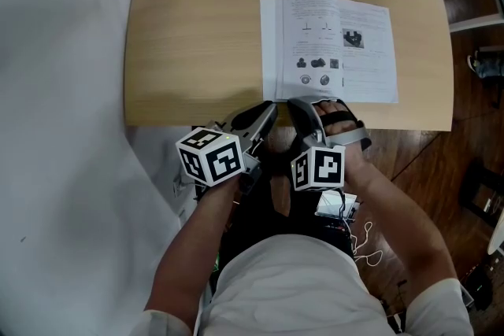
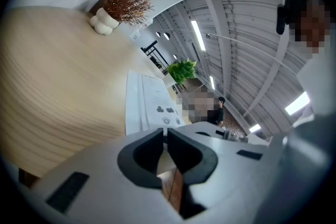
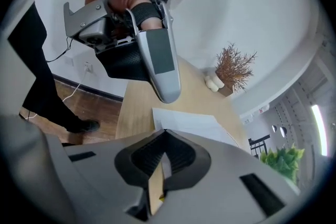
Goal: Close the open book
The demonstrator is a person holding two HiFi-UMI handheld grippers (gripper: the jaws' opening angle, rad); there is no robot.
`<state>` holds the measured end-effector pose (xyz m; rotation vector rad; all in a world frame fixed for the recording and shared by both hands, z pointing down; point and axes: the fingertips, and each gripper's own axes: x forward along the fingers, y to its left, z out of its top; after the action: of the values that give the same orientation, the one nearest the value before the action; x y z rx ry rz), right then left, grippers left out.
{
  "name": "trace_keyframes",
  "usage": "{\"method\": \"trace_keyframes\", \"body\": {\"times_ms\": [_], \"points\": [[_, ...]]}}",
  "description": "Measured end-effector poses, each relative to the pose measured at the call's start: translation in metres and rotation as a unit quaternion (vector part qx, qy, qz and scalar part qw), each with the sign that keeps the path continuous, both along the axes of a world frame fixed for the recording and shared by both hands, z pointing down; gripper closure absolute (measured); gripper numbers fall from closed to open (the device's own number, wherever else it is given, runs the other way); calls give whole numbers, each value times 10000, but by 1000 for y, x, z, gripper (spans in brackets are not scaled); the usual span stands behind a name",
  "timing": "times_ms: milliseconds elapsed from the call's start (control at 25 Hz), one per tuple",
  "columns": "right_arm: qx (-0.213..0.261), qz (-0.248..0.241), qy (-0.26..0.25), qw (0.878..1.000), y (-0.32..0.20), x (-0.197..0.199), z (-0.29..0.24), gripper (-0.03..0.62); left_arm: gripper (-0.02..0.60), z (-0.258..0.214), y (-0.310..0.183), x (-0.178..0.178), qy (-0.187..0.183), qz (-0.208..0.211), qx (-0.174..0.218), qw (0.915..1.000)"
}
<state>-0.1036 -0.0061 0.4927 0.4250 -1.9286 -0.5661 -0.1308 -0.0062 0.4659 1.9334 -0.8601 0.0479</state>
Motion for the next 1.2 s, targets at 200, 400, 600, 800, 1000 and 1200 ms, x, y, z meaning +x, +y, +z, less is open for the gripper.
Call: {"method": "trace_keyframes", "body": {"times_ms": [200, 400, 600, 800, 1000, 1200], "points": [[31, 103, -74, 9999, 0, 0, -2, 591, 581, 1, 2, -2, 18, -16, -24, 10000], [113, -6, 25, 9999, 3, 1, 0, 584, 581, 0, 6, -5, 7, -28, -29, 10000], [91, 3, 309, 9995, 5, 12, 11, 505, 581, -1, 9, -7, 13, -33, -35, 10000], [414, 128, 587, 9973, -2, 21, 14, 479, 581, -2, 14, -8, 45, -1, -51, 10000], [873, 253, 812, 9925, -13, 20, 13, 470, 581, -2, 19, -10, 60, 93, -56, 9999], [1046, 381, 1058, 9881, -19, 21, 19, 459, 581, -4, 25, -11, 76, 199, -52, 9998]]}}
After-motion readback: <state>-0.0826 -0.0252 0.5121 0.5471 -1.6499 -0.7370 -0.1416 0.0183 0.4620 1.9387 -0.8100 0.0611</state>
